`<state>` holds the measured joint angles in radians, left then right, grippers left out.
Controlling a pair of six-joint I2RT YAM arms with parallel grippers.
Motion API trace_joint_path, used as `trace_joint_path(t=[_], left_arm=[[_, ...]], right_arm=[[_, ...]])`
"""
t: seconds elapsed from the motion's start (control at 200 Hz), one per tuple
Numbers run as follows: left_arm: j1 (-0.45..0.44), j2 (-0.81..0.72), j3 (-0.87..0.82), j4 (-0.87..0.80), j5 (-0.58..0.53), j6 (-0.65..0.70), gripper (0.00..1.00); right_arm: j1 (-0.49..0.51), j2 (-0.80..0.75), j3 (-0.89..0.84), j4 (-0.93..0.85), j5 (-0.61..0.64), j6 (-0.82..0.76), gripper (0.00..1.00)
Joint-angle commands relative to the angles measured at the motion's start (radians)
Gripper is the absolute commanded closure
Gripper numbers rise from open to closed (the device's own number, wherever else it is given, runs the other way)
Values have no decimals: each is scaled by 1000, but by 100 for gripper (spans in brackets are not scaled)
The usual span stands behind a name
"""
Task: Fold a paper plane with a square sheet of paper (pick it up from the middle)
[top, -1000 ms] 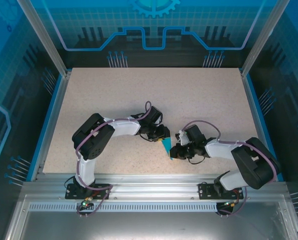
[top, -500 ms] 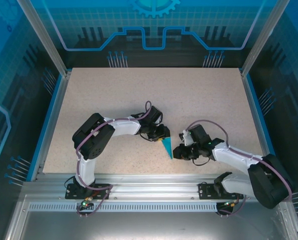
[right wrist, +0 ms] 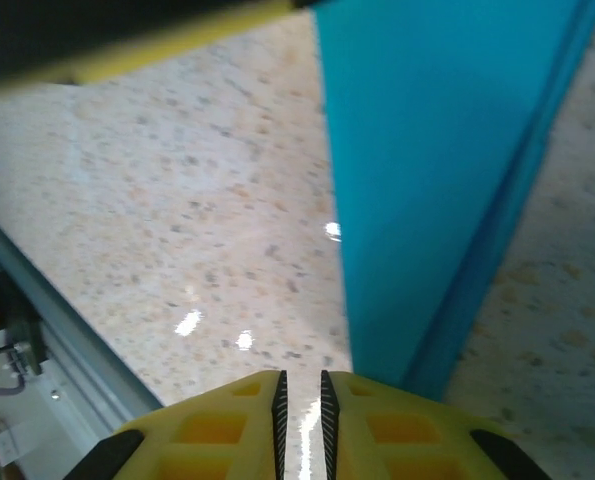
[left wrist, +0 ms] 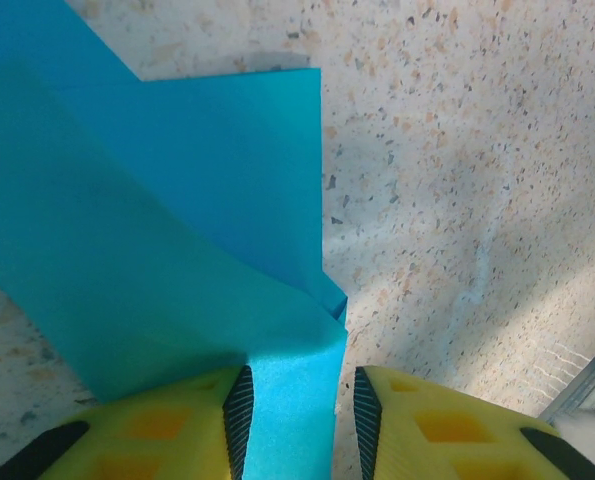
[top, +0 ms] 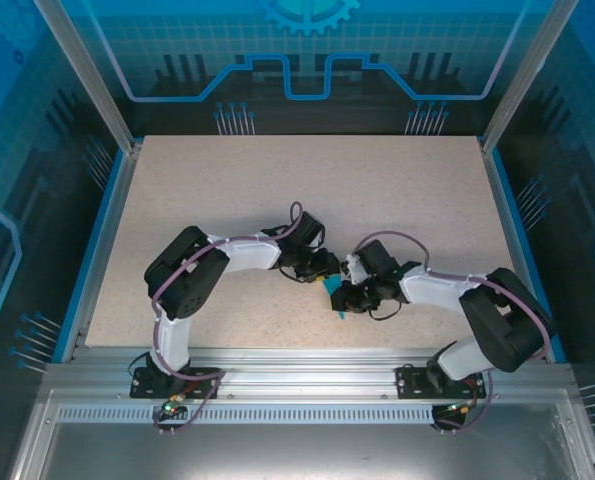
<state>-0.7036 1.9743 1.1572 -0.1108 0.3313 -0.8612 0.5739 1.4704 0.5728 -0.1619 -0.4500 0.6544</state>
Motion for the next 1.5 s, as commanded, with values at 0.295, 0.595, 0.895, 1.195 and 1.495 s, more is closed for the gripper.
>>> trace_joint_path(t=[0.295, 0.595, 0.895, 1.195, 1.495], left_arm=[[10, 34, 33, -59, -9, 27, 63], [10, 17, 29, -44, 7, 18, 63], [9, 12, 30, -37, 9, 9, 63], [10, 9, 25, -18, 20, -4, 62], [10, 10, 26, -17, 22, -9, 62]], right_arm=[[8, -119, -132, -111, 33, -12, 81], [-46, -183, -23, -56, 122, 35, 73], [-90, -86, -14, 84, 78, 70, 65], [-91, 1, 2, 138, 79, 72, 70], [-91, 2, 15, 41, 168, 39, 86]])
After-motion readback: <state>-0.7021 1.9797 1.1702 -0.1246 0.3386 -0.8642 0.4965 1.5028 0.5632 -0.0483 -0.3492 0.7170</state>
